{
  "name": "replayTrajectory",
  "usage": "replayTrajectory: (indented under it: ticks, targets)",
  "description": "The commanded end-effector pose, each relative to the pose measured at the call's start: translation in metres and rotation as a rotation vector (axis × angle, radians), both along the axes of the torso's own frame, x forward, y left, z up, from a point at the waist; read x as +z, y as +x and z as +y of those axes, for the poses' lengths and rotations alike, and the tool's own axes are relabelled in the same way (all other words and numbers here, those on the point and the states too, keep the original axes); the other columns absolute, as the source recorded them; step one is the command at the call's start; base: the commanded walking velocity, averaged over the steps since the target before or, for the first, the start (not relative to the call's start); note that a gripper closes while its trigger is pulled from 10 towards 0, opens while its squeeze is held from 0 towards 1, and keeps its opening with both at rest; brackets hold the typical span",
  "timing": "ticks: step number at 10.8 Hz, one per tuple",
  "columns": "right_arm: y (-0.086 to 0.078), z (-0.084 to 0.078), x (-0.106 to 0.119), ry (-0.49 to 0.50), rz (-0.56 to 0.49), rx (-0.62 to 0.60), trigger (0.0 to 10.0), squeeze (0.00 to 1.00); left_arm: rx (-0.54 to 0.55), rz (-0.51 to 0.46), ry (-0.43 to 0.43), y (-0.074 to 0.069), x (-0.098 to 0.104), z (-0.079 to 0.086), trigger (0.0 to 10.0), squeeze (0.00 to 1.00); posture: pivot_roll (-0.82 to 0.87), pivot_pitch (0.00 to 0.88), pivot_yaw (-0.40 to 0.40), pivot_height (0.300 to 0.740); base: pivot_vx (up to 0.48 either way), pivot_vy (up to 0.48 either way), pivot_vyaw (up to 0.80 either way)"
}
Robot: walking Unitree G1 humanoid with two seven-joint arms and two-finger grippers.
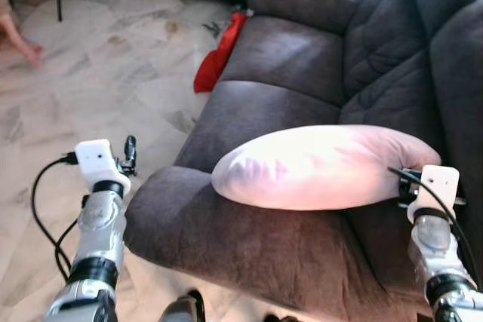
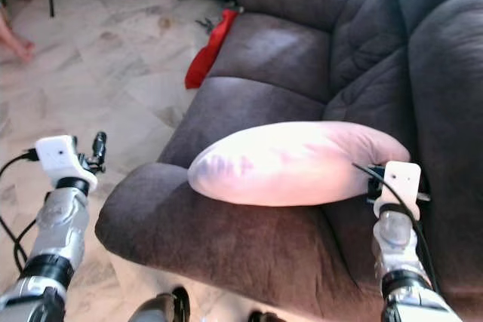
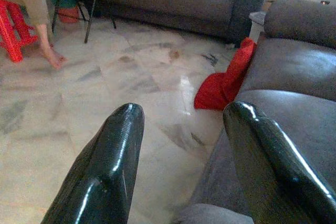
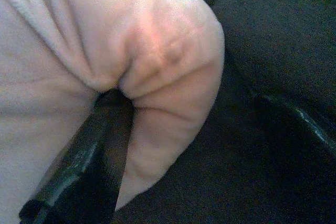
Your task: Move the pillow to the sofa from floor
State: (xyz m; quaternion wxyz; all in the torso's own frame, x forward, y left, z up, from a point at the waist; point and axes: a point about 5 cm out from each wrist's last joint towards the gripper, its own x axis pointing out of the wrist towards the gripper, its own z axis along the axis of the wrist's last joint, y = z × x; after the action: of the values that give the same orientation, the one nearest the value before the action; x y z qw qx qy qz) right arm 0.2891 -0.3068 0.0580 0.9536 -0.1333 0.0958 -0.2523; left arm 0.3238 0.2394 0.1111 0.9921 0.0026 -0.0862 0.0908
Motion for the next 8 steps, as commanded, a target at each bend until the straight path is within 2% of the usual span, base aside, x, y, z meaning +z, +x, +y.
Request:
replayTrajectory:
  ticks: [1, 2, 3, 4, 5, 6, 7, 8]
  targets:
    - [-0.011, -0.008, -0.007, 0.000, 0.016, -0.061, 10.0, 0.00, -0.004, -0.034, 0.010, 0.000, 0.009, -0.002, 10.0, 0.00, 0.03, 0.112, -0.054, 0.740, 0.000, 0.000, 0.00]
    - [-0.011, -0.008, -0.006, -0.002, 0.006, -0.064, 10.0, 0.00, -0.005, -0.052, 0.025, 0.001, 0.014, -0.002, 10.0, 0.00, 0.04, 0.109, -0.053, 0.740, 0.000, 0.000, 0.00]
    - [-0.009, -0.005, 0.001, -0.027, -0.040, -0.060, 10.0, 0.00, -0.024, -0.158, 0.088, 0.010, 0.047, -0.012, 10.0, 0.00, 0.04, 0.098, -0.054, 0.740, 0.000, 0.000, 0.00]
    - [-0.006, -0.001, 0.005, -0.037, -0.068, -0.042, 10.0, 0.00, -0.052, -0.211, 0.106, 0.014, 0.064, -0.020, 10.0, 0.00, 0.04, 0.087, -0.051, 0.740, 0.000, 0.000, 0.00]
    - [-0.001, 0.004, 0.014, -0.034, -0.136, -0.029, 10.0, 0.00, -0.133, -0.278, 0.157, 0.020, 0.087, -0.039, 10.0, 0.00, 0.03, 0.075, -0.046, 0.740, 0.000, 0.000, 0.00]
    - [0.004, 0.013, 0.024, -0.028, -0.194, 0.002, 10.0, 0.00, -0.247, -0.284, 0.187, 0.021, 0.095, -0.057, 10.0, 0.00, 0.03, 0.064, -0.042, 0.740, 0.000, 0.000, 0.00]
    - [0.009, 0.025, 0.031, -0.034, -0.230, 0.055, 10.0, 0.00, -0.356, -0.264, 0.193, 0.019, 0.093, -0.073, 10.0, 0.00, 0.03, 0.051, -0.038, 0.740, 0.000, 0.000, 0.00]
    - [0.011, 0.031, 0.034, -0.025, -0.249, 0.066, 10.0, 0.00, -0.398, -0.237, 0.232, 0.017, 0.087, -0.080, 10.0, 0.00, 0.02, 0.043, -0.036, 0.740, 0.000, 0.000, 0.00]
